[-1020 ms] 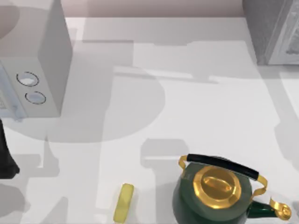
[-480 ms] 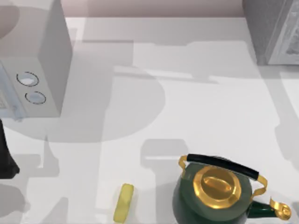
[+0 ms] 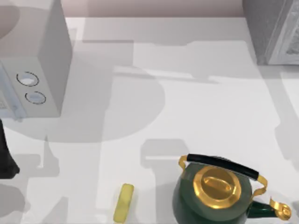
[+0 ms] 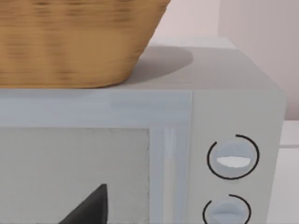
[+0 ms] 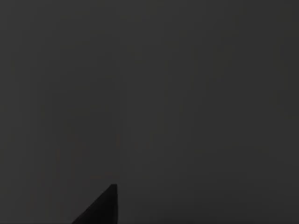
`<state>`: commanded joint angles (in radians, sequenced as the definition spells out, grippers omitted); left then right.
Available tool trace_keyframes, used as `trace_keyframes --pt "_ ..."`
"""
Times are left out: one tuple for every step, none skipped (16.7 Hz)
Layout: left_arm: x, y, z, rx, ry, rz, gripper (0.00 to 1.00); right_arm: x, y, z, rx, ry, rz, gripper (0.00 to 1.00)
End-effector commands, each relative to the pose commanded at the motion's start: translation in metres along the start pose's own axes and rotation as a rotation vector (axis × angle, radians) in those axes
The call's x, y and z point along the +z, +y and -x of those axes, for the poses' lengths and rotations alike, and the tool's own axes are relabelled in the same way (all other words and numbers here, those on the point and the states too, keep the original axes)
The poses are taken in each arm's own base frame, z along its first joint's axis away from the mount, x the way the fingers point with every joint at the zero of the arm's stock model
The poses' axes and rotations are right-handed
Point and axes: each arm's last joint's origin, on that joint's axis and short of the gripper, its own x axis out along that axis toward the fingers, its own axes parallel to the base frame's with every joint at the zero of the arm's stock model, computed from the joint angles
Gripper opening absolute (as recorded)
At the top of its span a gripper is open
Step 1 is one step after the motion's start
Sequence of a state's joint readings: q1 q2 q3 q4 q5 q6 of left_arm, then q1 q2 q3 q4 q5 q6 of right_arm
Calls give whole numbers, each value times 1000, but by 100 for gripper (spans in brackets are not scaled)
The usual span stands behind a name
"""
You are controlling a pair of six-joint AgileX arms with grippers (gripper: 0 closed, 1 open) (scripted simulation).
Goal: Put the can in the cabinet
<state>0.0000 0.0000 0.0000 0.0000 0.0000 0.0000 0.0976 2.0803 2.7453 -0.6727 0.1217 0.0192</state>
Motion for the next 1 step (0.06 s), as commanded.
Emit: trace_keyframes --pt "0 0 0 0 0 0 100 0 0 0 0 0 0 100"
